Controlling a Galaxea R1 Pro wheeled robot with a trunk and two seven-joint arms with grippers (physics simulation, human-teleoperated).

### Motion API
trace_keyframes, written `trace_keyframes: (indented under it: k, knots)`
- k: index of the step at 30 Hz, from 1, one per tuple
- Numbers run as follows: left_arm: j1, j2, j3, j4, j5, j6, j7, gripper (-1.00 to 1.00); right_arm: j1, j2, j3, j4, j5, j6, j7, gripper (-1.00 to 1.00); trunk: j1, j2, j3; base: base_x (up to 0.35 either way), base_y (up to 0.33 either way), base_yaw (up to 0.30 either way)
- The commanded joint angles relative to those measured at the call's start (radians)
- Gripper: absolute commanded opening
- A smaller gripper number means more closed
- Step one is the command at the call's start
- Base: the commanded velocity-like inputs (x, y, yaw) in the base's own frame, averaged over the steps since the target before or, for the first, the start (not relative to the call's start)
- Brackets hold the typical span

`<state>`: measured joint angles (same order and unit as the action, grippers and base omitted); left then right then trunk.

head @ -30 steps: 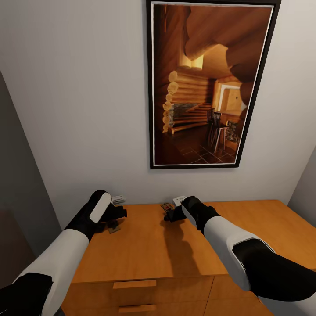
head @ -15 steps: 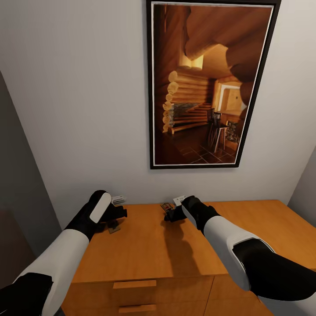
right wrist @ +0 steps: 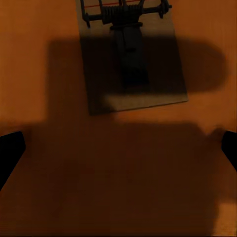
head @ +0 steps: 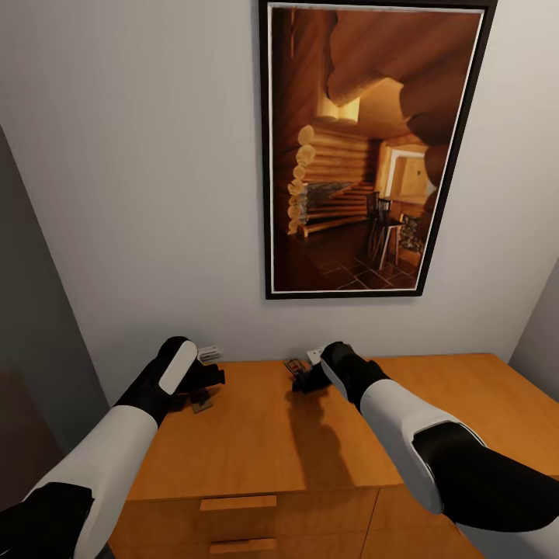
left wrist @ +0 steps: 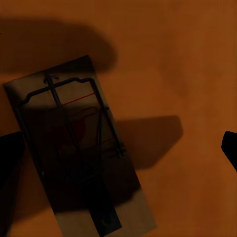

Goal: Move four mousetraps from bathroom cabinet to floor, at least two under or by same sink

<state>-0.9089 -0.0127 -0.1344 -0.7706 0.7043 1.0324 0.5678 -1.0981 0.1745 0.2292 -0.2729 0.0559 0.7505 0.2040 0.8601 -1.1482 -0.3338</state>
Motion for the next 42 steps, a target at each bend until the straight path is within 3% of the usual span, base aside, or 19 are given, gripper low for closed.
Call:
trace_keyframes:
  k: [1,42]
  knots:
    - [-0.001,0.0,-0.002,-0.001,0.011,0.002,0.01,1.0,0.0,0.0,0.006,-0.019,0.012,0.019,0.005,1.0,0.0,-0.001,-0.001,0.0,0.0,0.0]
    - [-0.001,0.0,-0.001,-0.001,0.011,0.002,0.01,1.0,0.0,0.0,0.004,-0.059,0.012,0.045,0.005,1.0,0.0,-0.001,-0.001,0.0,0.0,0.0]
